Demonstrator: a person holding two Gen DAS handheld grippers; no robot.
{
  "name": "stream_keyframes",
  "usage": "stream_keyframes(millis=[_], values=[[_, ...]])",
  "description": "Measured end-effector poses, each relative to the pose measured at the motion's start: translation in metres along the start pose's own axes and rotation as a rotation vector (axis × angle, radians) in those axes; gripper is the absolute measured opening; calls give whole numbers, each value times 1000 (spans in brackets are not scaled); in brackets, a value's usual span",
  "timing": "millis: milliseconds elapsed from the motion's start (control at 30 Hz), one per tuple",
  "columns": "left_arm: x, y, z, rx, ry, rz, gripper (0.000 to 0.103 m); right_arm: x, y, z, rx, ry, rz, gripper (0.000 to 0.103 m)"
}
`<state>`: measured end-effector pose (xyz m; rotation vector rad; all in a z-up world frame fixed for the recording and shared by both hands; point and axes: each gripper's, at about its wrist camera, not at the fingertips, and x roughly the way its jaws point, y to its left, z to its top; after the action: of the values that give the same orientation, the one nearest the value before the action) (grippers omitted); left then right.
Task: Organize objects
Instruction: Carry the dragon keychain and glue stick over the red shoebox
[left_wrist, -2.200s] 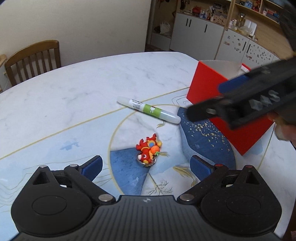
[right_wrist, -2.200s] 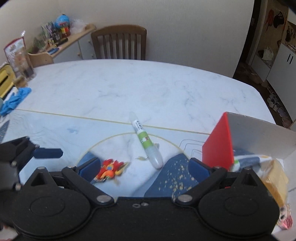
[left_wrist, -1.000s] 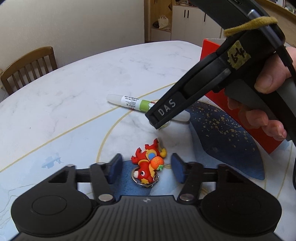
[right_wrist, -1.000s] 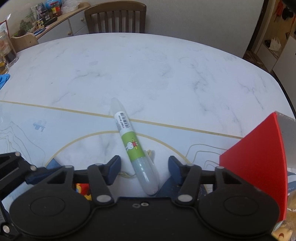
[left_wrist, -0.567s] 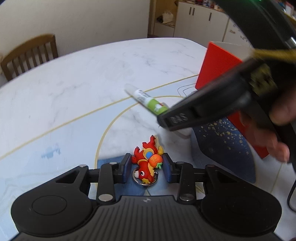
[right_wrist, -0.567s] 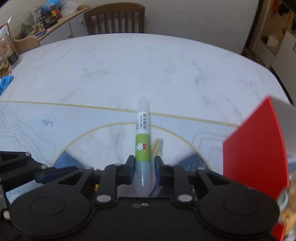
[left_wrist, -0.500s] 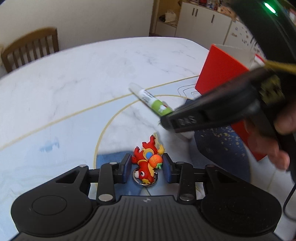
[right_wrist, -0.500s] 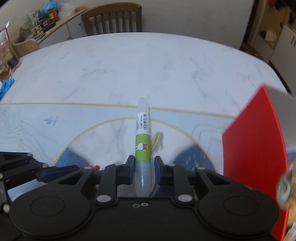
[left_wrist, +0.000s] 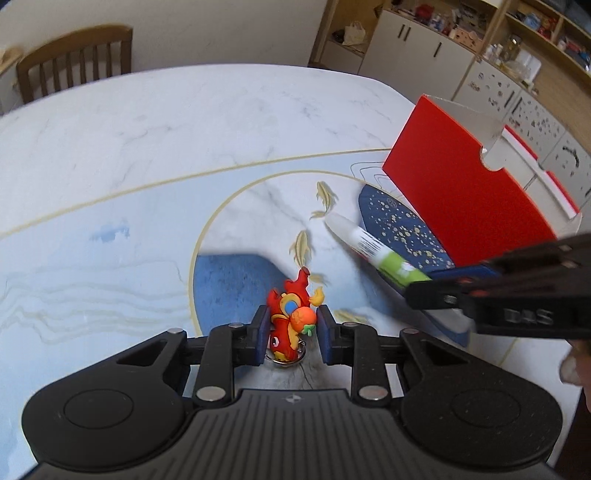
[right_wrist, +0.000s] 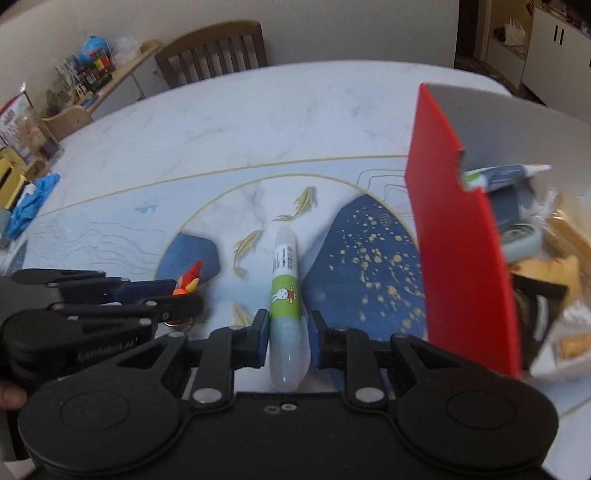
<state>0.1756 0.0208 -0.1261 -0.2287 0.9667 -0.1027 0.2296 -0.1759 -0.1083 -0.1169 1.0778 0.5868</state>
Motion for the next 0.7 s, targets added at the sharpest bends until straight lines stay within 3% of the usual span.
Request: stream_keyframes(millis=[133, 233, 533, 700], values=[[-12, 0, -6, -43, -4, -28, 25, -32, -1, -10, 43, -34, 19, 21], [-21, -3, -9, -62, 2, -46, 14, -46, -4, -17, 78, -41, 29, 20], [-40, -22, -19, -73, 9, -79, 14, -72, -13, -38, 146, -48, 73, 17], [-54, -37, -19, -65, 0, -106, 14, -99, -21, -38, 178, -115, 99, 17]])
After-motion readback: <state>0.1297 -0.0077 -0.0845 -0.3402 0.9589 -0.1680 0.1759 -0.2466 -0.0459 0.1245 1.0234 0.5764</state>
